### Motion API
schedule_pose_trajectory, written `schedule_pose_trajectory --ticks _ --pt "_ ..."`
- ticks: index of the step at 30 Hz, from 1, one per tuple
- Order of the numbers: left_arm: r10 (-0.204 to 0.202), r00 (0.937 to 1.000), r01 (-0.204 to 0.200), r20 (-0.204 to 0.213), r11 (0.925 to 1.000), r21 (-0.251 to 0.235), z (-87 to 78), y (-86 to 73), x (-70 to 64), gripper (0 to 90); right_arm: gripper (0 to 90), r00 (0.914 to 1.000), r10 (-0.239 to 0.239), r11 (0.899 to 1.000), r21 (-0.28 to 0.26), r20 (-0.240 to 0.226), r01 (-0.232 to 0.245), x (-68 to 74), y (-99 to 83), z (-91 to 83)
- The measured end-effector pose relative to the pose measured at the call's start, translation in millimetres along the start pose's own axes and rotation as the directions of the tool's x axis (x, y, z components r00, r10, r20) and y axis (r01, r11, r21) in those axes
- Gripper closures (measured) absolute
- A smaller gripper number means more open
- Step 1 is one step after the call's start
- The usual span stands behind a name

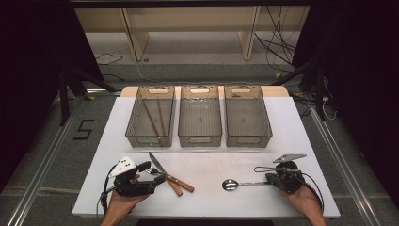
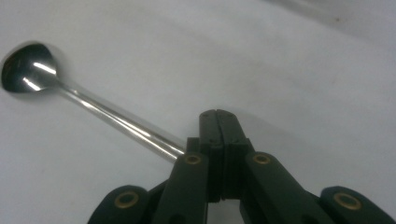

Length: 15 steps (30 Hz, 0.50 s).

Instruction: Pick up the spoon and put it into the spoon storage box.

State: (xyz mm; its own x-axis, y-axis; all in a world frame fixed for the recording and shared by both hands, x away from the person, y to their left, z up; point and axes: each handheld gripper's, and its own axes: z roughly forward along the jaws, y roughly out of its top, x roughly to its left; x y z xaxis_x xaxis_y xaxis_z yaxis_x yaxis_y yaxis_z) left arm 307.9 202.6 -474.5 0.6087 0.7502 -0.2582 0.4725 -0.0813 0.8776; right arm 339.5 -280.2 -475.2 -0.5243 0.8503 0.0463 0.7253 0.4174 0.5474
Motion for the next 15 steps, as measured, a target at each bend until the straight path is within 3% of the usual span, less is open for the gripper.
schedule_pose_trajectory --ticks 11,13,15 --pt "-0.004 1.0 0.004 0.006 1.0 0.004 0.9 -0.5 0.6 16.7 90.0 0.9992 -0.028 0.999 0.038 -0.028 0.029 4.9 -8.2 -9.4" --pt "-0.007 1.0 0.007 0.006 1.0 0.003 1.0 -0.6 1.1 16.7 89.2 0.9975 -0.054 0.998 0.018 -0.047 0.055 5.7 -5.4 -12.6" --pt "-0.008 0.9999 0.008 0.007 1.0 0.004 1.4 -0.7 1.1 16.7 81.0 0.9919 -0.102 0.995 0.001 -0.076 0.102 8.5 -0.6 -17.5"
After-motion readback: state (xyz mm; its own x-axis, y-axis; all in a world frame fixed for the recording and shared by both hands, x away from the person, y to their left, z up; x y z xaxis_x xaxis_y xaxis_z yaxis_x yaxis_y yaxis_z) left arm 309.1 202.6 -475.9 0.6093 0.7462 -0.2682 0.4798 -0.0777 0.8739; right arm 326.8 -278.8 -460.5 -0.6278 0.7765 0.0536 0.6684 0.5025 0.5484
